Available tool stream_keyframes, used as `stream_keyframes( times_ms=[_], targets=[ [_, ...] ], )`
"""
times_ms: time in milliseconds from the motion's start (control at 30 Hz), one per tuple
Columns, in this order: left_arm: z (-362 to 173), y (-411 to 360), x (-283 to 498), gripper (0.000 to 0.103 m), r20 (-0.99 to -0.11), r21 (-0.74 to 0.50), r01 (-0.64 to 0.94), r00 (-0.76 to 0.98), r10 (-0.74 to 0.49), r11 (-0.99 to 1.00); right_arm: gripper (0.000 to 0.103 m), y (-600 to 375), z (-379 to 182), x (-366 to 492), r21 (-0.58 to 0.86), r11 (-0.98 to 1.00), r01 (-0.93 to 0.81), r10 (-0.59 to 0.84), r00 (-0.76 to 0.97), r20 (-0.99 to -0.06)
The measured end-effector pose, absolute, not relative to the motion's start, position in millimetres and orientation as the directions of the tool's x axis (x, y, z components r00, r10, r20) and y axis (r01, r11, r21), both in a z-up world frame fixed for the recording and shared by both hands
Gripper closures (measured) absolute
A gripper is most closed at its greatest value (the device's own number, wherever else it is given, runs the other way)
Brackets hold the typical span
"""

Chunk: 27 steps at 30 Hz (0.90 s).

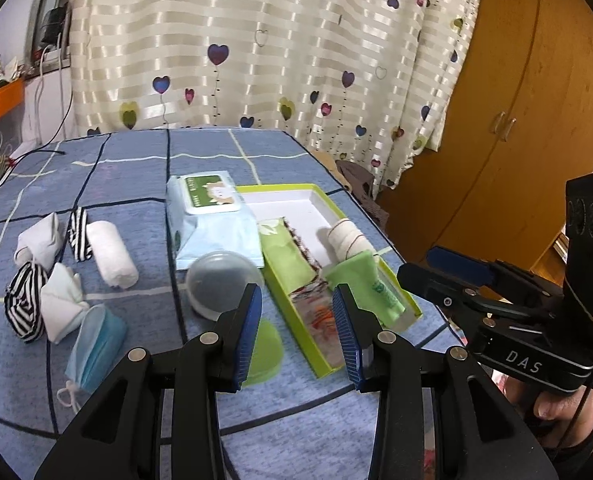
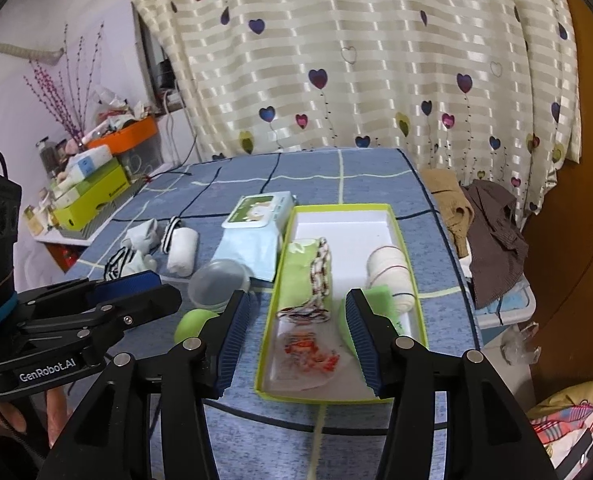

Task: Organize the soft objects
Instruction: 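Open the left tool to drop the mesh bag into the tray, then move the left tool to the blue face mask and grasp it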

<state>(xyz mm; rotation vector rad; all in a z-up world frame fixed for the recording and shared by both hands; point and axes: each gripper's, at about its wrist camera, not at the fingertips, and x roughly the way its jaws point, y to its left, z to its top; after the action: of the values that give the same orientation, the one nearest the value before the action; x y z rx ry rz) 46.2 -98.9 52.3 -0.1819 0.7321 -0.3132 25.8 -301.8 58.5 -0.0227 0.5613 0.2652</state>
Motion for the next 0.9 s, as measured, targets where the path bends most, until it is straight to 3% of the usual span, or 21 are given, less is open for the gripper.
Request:
stream_keyframes(
  times_ms=[633,900],
  targets=[
    [42.7,-44.0,26.6,0.064,-0.626,-0.275,0.129,0.728,-0.279,0.953,0.053,-246.4,54.6,26.0,0.022,0.936,-0.352,0.304,0.774,-0.555],
    [33.0,-11.9,22.8,0.065,-0.635,-0.289,0.069,0.733,-0.245,0.955,0.048,-222.7,53.3,27.3,0.006,0.922,-0.386,0.321,0.759,-0.566]
  ],
)
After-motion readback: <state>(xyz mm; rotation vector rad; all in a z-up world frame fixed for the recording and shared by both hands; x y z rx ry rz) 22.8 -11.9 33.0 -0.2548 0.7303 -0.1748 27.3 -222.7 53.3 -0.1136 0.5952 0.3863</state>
